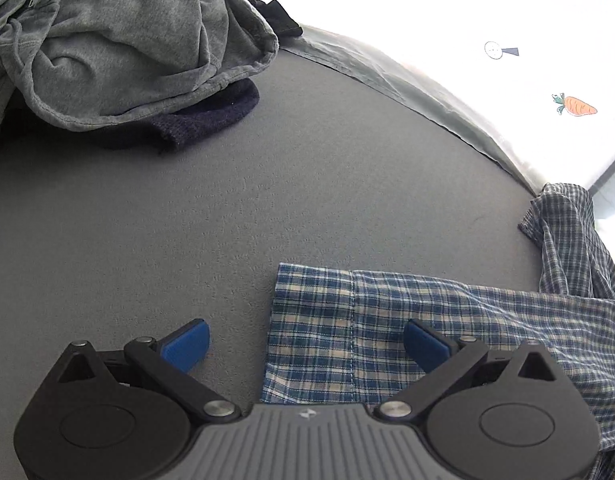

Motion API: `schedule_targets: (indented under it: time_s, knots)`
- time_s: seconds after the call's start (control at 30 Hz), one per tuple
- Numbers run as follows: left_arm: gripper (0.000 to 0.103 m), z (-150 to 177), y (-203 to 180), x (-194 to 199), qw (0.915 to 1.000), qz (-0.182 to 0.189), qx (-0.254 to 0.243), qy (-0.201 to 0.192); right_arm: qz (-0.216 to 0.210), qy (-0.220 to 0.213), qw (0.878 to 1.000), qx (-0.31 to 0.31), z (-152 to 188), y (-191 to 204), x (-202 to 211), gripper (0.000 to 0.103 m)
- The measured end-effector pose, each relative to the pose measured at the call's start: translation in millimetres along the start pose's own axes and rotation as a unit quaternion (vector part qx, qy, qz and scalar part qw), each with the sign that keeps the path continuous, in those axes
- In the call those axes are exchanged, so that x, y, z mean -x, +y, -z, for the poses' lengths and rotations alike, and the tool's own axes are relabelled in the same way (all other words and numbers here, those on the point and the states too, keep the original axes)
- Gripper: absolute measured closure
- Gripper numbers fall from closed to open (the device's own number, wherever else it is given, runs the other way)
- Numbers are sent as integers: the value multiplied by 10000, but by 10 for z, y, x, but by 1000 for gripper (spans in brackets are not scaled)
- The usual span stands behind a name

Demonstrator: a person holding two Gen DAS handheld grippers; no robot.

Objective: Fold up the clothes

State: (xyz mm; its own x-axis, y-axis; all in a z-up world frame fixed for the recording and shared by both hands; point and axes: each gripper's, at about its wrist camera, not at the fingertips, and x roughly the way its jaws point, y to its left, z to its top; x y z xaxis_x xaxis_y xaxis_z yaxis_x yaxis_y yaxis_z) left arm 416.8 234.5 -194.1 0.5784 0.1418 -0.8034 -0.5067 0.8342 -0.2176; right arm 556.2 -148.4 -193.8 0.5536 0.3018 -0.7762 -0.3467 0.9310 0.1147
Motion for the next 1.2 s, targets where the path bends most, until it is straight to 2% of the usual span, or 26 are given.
schedule_targets:
  time_s: [0.07, 0.1, 0.13, 0.17, 0.23, 0.27, 0.33, 0.5, 0.57, 0.67, 0.73, 0.77, 0.8, 0.83, 0.87, 1.1, 1.13, 1.17, 1.2]
  knots:
    - [6, 9, -76, -13, 9995, -140, -285, -51, -72, 12, 9999, -84, -10, -8, -41, 88]
    - [16, 16, -120, -7, 9986, -221, -480, -82, -94, -21, 9998, -163, -7, -22, -31, 89]
    - [36, 17, -152, 5, 9976, -256, -632, -118, -132, -82, 9995, -262, -1, -47, -3, 91]
    - [48, 4, -164, 19, 9973, -208, -697, -135, -154, -161, 9991, -357, 6, -71, 39, 94]
    - [86, -36, -144, 28, 9984, 79, -553, -66, -171, -325, 9981, -502, 21, -120, 137, 97]
    - [94, -53, -130, 36, 9988, 254, -413, -44, -163, -404, 9975, -560, 24, -143, 184, 100]
    - [97, -84, -178, 105, 9986, 363, -346, -179, -144, -564, 9963, -639, 17, -193, 295, 101]
    - [98, -310, -412, 543, 9924, 713, -421, -910, -116, -989, 9918, -797, -47, -318, 593, 103]
    - [98, -471, -502, 788, 9869, 880, -421, -1284, -94, -1198, 9888, -881, -94, -367, 718, 103]
    - [98, -698, -652, 1125, 9747, 1134, -595, -1833, -336, -1281, 9860, -1017, -206, -422, 854, 103]
    - [98, -805, -762, 1290, 9669, 1254, -707, -2105, -340, -1032, 9886, -1043, -246, -407, 815, 99]
    - [98, -842, -810, 1354, 9636, 1306, -756, -2205, -330, -938, 9899, -1007, -222, -377, 762, 87]
    - [98, -852, -842, 1388, 9618, 1338, -794, -2252, -320, -865, 9912, -954, -183, -341, 699, 66]
    - [98, -848, -868, 1404, 9611, 1345, -819, -2270, -310, -792, 9923, -900, -143, -304, 637, 57]
    - [98, -836, -884, 1406, 9613, 1327, -839, -2263, -300, -719, 9934, -847, -104, -267, 574, 56]
    - [98, -683, -729, 1290, 9695, 1208, -699, -2014, -31, -176, 9998, -116, 20, 5, 88, 58]
    - [98, -667, -702, 1281, 9704, 1218, -671, -1973, -36, -91, 9999, -68, 17, 10, 26, 63]
    - [98, -655, -682, 1275, 9711, 1225, -653, -1940, -41, -7, 10000, -21, 13, 15, -37, 88]
    - [98, -641, -666, 1276, 9716, 1221, -643, -1920, -45, -1, 10000, -18, 13, 9, -68, 102]
